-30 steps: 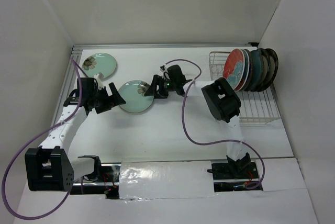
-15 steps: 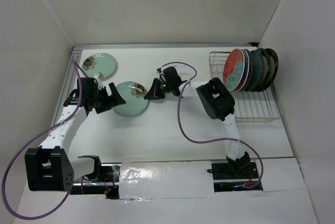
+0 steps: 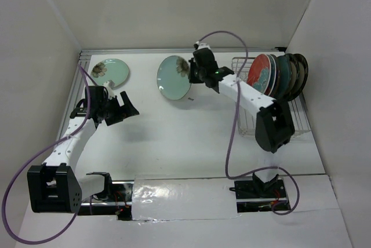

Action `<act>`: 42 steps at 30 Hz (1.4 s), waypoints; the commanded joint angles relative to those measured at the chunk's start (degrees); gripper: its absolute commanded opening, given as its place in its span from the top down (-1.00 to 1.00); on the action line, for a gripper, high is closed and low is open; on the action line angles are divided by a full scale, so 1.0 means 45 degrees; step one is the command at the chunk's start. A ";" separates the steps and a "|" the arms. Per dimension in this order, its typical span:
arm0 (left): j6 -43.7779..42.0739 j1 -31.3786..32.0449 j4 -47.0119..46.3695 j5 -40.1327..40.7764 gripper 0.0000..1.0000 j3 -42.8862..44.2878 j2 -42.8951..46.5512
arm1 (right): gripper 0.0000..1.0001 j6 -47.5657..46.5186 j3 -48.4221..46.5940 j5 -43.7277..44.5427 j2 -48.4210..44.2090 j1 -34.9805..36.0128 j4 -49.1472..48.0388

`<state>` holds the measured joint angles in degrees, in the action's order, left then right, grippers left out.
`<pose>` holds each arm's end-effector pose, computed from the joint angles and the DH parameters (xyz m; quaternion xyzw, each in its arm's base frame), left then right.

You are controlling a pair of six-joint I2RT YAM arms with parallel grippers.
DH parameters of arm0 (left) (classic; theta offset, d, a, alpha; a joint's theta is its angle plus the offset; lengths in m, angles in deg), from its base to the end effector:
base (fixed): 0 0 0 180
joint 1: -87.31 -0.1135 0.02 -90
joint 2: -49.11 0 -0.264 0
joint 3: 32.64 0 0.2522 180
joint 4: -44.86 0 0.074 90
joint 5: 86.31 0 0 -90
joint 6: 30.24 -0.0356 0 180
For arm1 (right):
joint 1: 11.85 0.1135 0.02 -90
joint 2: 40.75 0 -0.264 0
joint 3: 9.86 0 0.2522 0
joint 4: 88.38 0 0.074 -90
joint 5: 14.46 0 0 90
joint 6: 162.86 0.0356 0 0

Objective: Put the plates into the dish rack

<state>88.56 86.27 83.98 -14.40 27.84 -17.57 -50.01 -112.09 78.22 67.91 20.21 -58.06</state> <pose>0.2422 -0.0067 0.2520 -0.1774 0.8980 -0.2312 0.3295 0.3762 0.2337 0.2698 -0.0613 0.8917 0.1880 0.4072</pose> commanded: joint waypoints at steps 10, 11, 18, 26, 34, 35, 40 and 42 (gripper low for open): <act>0.0105 0.0035 -0.0266 -0.0239 -0.98 0.0223 0.0052 | 1.00 -0.4760 0.1393 1.0026 -0.6333 -0.0266 -0.1627; 0.0105 0.0035 -0.0266 -0.0239 -0.98 0.0223 0.0051 | 1.00 -0.4998 0.1552 1.0707 -0.6644 -0.0461 -0.1628; 0.0105 0.0035 -0.0266 -0.0239 -0.98 0.0223 -0.0066 | 1.00 -0.6424 0.3251 1.1302 -0.7583 -0.1964 -0.2799; 0.0105 0.0035 -0.0266 -0.0239 -0.98 0.0223 -0.0183 | 1.00 -0.7031 0.4972 0.9621 -0.8288 -0.4131 -0.4635; 0.0105 0.0035 -0.0266 -0.0239 -0.98 0.0223 -0.0301 | 1.00 -0.7187 0.5108 0.8391 -0.7977 -0.5170 -0.4753; 0.0105 0.0035 -0.0266 -0.0239 -0.98 0.0223 -0.0301 | 1.00 -0.7187 0.5282 0.8389 -0.7859 -0.5170 -0.4753; 0.0105 0.0035 -0.0266 -0.0239 -0.98 0.0223 -0.0301 | 1.00 -0.6836 0.5654 0.8096 -0.7371 -0.5404 -0.4753; 0.0105 0.0035 -0.0266 -0.0239 -0.98 0.0223 -0.0418 | 1.00 -0.6447 0.5791 0.7785 -0.7215 -0.5404 -0.4636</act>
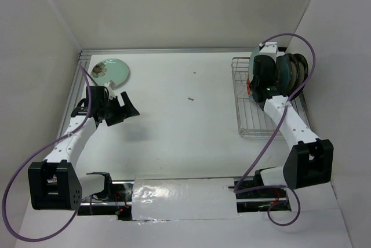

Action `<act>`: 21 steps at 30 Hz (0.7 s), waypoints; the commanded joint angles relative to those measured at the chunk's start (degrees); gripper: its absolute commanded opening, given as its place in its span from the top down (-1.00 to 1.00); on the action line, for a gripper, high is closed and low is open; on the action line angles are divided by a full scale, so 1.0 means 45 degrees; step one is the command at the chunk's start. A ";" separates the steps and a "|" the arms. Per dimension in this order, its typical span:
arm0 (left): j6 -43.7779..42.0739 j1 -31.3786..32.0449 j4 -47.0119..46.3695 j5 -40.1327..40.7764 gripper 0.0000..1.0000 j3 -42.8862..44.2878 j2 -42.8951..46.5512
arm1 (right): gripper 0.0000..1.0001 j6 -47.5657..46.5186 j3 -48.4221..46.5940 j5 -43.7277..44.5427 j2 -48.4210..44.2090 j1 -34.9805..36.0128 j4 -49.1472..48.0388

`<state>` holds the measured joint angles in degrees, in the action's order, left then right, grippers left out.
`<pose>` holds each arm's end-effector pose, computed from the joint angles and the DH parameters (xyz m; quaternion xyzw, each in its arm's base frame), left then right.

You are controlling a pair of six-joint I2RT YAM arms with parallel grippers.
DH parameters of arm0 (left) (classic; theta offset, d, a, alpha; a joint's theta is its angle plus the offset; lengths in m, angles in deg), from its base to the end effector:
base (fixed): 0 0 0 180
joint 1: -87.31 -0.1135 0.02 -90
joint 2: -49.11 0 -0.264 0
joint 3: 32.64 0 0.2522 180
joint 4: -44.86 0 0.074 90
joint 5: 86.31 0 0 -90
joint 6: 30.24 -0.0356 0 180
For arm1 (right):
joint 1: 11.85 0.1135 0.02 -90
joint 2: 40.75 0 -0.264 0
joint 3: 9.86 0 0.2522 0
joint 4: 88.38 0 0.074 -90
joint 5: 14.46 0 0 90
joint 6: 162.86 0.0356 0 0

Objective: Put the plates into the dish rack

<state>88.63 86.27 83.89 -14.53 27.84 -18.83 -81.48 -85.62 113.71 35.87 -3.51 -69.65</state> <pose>0.2453 -0.0067 0.2472 -0.1800 0.9011 -0.2307 0.3199 0.3071 0.0228 0.3324 0.0726 0.7915 -0.2685 0.5442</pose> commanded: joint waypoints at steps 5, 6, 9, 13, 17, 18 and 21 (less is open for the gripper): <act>0.0090 0.0035 -0.0246 -0.0209 -0.98 0.0223 -0.0136 | 1.00 0.1251 0.0164 -0.0241 0.0316 -0.0134 -0.1906; 0.0090 0.0035 -0.0246 -0.0209 -0.98 0.0223 -0.0136 | 1.00 0.1368 0.0164 -0.0395 0.0317 -0.0134 -0.1906; 0.0090 0.0035 -0.0246 -0.0209 -0.98 0.0223 -0.0136 | 1.00 0.1700 0.0164 -0.0552 0.0804 -0.0018 -0.1769; 0.0206 0.0035 -0.0246 -0.0209 -0.98 0.0223 -0.0253 | 0.85 0.1993 -0.0070 -0.0690 0.1311 0.0255 -0.1515; 0.0207 0.0035 -0.0363 -0.0209 -0.98 0.0341 -0.0253 | 0.74 0.2111 -0.0188 -0.0534 0.1665 0.0724 -0.1515; 0.0207 0.0035 -0.0363 -0.0209 -0.98 0.0341 -0.0253 | 0.73 0.2111 -0.0188 -0.0534 0.1781 0.0725 -0.1515; 0.0207 0.0035 -0.0363 -0.0209 -0.98 0.0341 -0.0253 | 0.48 0.2111 -0.0188 -0.0418 0.1782 0.0978 -0.1399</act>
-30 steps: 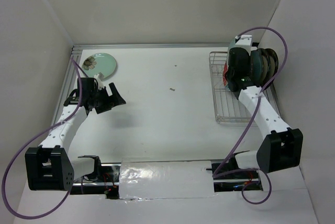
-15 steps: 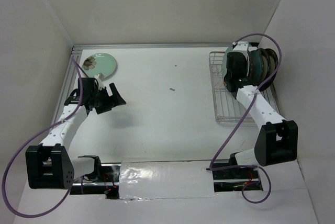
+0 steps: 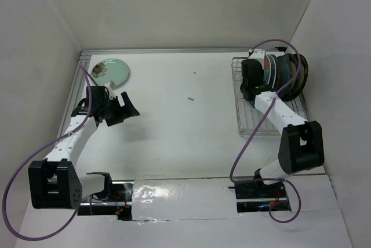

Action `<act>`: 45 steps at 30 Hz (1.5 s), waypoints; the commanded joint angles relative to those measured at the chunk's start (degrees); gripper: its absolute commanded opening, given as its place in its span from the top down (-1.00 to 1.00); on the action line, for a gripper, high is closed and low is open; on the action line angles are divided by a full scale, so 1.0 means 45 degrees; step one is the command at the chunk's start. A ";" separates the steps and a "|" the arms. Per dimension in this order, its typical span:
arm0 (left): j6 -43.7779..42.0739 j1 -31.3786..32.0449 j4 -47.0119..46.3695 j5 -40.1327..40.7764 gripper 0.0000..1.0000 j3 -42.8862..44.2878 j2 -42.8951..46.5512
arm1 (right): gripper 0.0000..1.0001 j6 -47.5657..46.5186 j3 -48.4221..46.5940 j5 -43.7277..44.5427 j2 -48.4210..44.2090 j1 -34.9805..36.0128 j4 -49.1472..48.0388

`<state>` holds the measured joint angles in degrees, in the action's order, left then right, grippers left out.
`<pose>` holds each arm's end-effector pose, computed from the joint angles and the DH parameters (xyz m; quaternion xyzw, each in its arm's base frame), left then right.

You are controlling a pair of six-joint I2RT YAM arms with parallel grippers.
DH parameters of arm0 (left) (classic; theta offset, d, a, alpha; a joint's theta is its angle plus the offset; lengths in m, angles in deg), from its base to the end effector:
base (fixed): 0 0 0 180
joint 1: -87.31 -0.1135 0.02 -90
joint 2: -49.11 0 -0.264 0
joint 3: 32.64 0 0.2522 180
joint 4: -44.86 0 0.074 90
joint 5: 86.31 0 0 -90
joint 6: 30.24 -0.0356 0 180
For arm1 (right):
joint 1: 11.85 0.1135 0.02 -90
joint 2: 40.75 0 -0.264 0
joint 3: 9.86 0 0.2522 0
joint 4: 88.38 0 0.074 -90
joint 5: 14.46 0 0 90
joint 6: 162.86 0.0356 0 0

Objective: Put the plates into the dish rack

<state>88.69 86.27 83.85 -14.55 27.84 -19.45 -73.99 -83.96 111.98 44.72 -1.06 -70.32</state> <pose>0.2468 -0.0067 0.2448 -0.1816 0.9026 -0.2302 0.3151 0.3338 0.0421 0.2765 0.0717 0.8322 -0.2287 0.5000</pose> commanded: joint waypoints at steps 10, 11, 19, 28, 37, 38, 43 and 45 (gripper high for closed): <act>0.0622 -0.0199 -0.0645 -0.0476 -0.98 0.0867 -0.1034 | -0.37 -0.0355 -0.2936 0.0241 -0.0673 0.1234 0.0157; 0.0796 -0.0315 -0.0647 -0.0478 -0.98 0.1139 -0.1209 | -0.42 -0.0355 -0.3520 0.0028 -0.0673 0.1236 0.0565; 0.2493 -0.0665 -0.2207 -0.0731 -0.98 0.2430 -0.3124 | -0.61 0.1264 -0.4484 -0.2452 -0.0908 0.1939 0.1760; 0.5187 -0.3868 -0.6282 -0.1844 -0.98 0.0636 -0.4549 | -0.64 0.3471 -0.2591 -0.5773 -0.1162 0.2465 0.0708; 0.7691 -0.4965 -1.1326 -0.1671 -0.86 -0.0011 -0.6912 | -0.64 0.3590 -0.1418 -0.6478 -0.1279 0.2603 0.0082; 0.8021 -0.4965 -1.1640 -0.1553 -0.86 -0.0011 -0.7165 | -0.64 0.3590 -0.1416 -0.6594 -0.1279 0.2603 0.0081; 0.8433 -0.4849 -1.1820 -0.0675 -0.81 0.1663 -0.9192 | -0.64 0.3707 -0.1143 -0.6867 -0.1279 0.2486 -0.0212; 0.8725 -0.4847 -1.1818 -0.0673 -0.76 0.2213 -0.9899 | -0.65 0.3824 -0.1143 -0.6869 -0.1026 0.2486 -0.0212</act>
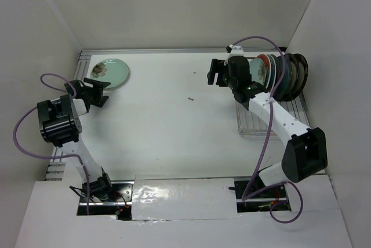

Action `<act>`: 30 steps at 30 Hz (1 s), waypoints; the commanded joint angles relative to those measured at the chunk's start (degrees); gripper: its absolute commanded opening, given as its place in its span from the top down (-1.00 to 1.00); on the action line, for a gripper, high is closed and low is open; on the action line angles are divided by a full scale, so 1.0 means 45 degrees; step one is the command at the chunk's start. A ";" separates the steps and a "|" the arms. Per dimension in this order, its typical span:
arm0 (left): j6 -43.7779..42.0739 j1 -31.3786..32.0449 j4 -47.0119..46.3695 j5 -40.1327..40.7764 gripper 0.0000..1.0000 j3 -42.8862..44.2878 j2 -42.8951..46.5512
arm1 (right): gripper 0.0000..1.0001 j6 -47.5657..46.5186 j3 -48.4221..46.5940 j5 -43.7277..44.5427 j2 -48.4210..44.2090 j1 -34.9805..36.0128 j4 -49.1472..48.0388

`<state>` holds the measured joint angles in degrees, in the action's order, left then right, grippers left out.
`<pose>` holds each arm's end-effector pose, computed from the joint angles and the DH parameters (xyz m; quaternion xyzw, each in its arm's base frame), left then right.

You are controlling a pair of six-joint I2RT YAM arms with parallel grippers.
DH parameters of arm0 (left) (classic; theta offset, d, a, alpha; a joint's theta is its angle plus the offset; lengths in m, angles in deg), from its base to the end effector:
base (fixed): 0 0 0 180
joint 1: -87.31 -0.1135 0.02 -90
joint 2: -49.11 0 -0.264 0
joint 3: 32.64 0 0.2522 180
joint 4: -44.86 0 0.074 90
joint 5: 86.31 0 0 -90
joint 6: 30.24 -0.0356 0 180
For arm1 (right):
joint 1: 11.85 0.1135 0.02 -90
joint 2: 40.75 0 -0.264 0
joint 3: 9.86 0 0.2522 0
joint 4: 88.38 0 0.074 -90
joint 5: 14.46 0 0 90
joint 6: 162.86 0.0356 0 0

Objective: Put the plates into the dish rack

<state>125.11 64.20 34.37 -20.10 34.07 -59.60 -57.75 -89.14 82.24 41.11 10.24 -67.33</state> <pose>0.3579 0.1371 0.1391 -0.5234 0.6820 -0.3400 0.3811 0.3117 0.1220 0.3197 -0.0189 0.8359 0.1279 0.5335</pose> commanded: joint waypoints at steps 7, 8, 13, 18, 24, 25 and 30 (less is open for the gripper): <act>0.0812 0.0449 0.0524 0.1263 -0.58 0.3097 -0.3265 | -0.64 0.0333 -0.0109 -0.0375 0.0030 -0.0142 -0.0760; 0.0812 0.0449 0.0642 0.1380 -0.52 0.3426 -0.3439 | -0.65 0.0333 -0.0109 -0.0375 0.0030 -0.0258 -0.0760; 0.0948 0.0566 0.1071 0.1381 0.28 0.3663 -0.3871 | -0.64 0.0333 0.0008 -0.0258 0.0148 -0.0260 -0.0760; 0.0443 0.0566 0.1385 0.1070 1.00 0.3663 -0.3462 | -0.64 0.0333 0.0008 -0.0374 0.0265 -0.0260 -0.0760; -0.0554 0.0566 0.1854 0.0074 1.00 0.3038 -0.1998 | -0.65 0.0469 -0.0108 -0.1096 0.0382 0.0032 -0.0760; -0.0729 0.0566 0.1970 -0.0353 1.00 0.2710 -0.1454 | -0.65 0.0605 -0.0109 -0.1098 0.0382 0.0169 -0.0760; -0.2194 0.0859 0.2419 -0.1820 1.00 0.2025 0.0345 | -0.68 0.1034 -0.0109 -0.2635 0.0615 0.0443 -0.1032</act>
<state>122.92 66.80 43.83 -21.72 44.38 -64.73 -55.06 -89.14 76.01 43.21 11.09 -68.25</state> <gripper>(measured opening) 0.053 0.835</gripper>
